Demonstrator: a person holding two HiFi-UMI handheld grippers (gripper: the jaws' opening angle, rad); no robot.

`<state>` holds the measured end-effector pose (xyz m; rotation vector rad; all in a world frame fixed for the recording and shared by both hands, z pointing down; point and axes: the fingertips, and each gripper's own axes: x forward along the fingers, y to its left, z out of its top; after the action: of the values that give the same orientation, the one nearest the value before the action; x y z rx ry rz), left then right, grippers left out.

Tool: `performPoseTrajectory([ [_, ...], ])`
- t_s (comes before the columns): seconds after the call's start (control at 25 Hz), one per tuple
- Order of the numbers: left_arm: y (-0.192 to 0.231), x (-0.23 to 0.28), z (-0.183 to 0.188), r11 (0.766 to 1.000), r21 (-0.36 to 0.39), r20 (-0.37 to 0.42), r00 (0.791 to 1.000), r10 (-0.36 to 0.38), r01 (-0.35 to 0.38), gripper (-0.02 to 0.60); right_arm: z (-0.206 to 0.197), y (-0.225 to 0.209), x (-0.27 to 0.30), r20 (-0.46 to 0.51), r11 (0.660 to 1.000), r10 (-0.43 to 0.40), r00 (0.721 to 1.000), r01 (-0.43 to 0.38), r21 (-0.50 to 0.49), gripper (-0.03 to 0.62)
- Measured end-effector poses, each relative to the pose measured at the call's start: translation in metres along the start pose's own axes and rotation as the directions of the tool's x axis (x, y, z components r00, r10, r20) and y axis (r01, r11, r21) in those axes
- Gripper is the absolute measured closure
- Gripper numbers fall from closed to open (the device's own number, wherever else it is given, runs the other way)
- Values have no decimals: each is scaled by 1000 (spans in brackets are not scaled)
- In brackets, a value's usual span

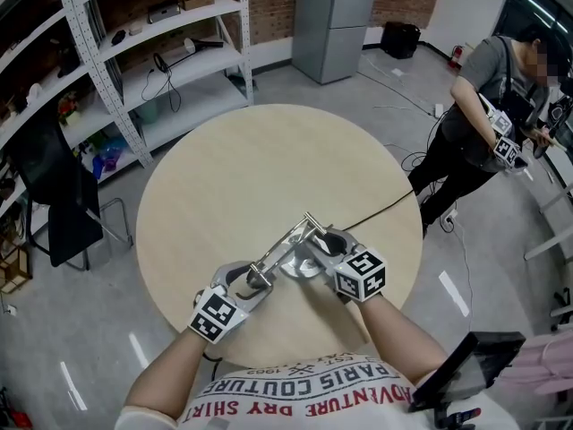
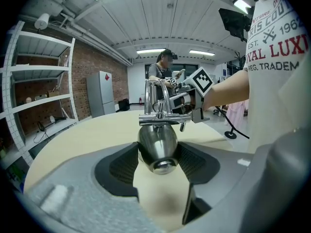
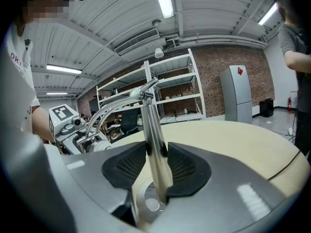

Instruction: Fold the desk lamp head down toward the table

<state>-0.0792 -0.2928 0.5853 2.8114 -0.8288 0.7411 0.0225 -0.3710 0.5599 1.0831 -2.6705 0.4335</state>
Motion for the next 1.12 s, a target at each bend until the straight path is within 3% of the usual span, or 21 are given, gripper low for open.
performPoseTrajectory([
  [1.12,1,26,-7,1000,-5,10,1000,0,0,322,4,1,-2,11,1000,19,1000,-19,-4,456],
])
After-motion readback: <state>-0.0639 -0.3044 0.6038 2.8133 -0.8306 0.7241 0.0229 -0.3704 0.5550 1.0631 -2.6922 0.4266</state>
